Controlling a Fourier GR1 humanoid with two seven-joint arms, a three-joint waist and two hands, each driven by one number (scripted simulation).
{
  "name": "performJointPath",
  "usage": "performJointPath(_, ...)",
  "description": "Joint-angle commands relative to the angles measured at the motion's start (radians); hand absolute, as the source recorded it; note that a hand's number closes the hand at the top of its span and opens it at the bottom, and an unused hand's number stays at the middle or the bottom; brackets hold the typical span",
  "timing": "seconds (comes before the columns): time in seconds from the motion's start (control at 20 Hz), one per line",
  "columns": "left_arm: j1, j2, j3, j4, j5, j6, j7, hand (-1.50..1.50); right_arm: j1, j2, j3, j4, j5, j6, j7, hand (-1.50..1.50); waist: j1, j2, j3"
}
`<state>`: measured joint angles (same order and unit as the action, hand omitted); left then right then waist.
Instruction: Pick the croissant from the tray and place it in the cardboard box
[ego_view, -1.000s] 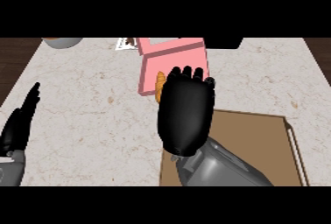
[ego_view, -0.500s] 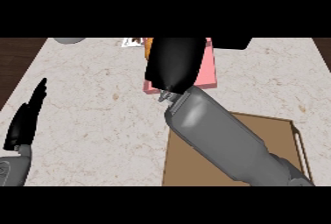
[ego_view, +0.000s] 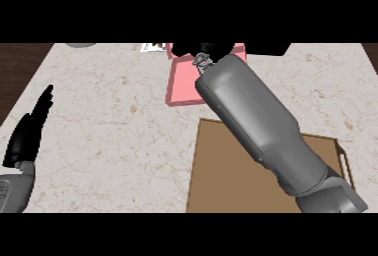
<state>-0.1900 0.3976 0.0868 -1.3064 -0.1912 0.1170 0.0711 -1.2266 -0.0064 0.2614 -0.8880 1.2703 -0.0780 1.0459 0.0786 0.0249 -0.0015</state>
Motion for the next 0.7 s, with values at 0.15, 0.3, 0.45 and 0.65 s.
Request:
performJointPath(0.15,0.005,0.017,0.006,-0.026,0.014,-0.033,0.006,0.0,-0.108,-0.01,-0.142,0.314,0.001,-0.198,-0.007,1.5,0.021,0.008,0.0)
performJointPath(0.3,0.006,-0.019,-0.009,-0.017,0.008,-0.014,-0.013,0.0,-0.118,-0.02,-0.154,0.405,0.039,-0.267,0.015,1.5,0.02,0.012,-0.001)
performJointPath(0.45,-0.003,-0.01,0.0,-0.009,0.0,-0.006,-0.016,0.0,-0.083,-0.012,-0.224,0.442,-0.003,-0.359,0.016,-1.5,0.012,0.013,0.001)
performJointPath(0.65,-0.013,-0.033,-0.018,-0.004,-0.017,0.012,-0.009,0.0,-0.086,0.005,-0.287,0.491,-0.031,-0.456,0.012,-1.5,0.024,0.022,0.0)
